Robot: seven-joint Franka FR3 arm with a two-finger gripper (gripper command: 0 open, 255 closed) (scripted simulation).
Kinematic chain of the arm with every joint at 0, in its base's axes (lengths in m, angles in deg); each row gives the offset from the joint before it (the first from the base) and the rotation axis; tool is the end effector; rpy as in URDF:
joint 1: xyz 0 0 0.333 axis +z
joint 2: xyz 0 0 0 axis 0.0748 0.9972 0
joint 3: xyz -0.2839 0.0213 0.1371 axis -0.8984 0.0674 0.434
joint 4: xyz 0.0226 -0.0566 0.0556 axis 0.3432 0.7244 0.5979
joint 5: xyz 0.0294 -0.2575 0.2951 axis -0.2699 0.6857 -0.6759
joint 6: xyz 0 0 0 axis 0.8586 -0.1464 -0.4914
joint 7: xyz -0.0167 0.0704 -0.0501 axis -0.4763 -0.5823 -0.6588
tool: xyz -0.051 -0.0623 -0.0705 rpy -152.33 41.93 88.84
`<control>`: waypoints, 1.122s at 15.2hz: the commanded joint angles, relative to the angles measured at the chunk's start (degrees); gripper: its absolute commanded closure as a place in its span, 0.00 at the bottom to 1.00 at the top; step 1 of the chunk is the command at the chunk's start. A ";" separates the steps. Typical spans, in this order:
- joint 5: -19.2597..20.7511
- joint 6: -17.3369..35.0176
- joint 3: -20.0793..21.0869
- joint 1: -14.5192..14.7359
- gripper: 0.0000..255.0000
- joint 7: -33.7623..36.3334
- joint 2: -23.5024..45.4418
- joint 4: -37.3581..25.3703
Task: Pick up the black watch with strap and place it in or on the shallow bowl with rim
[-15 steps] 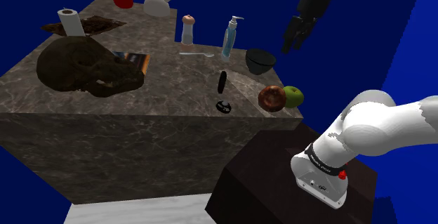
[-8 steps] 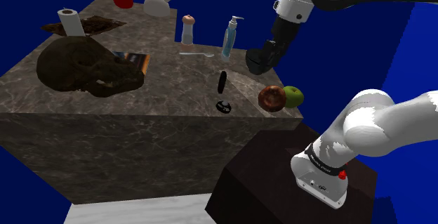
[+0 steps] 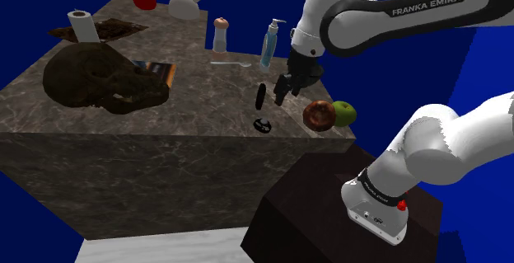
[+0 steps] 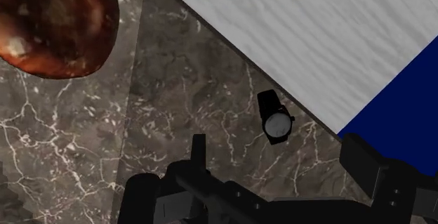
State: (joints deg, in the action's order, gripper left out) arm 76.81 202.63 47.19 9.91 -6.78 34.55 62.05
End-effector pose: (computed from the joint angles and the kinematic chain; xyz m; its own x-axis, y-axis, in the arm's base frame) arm 0.3658 0.0769 0.4076 1.0000 0.0002 0.0020 0.0003 -0.9983 -0.0577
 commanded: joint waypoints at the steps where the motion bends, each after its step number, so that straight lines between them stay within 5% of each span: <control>1: -0.26 5.17 1.44 0.57 0.00 1.01 4.46 0.11; 5: 0.31 14.00 4.08 1.15 0.00 3.28 13.38 -0.77; 17: 0.61 21.34 4.63 1.11 0.00 3.65 18.95 0.99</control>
State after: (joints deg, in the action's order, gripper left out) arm 77.41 223.88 51.83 11.04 -3.11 53.42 63.05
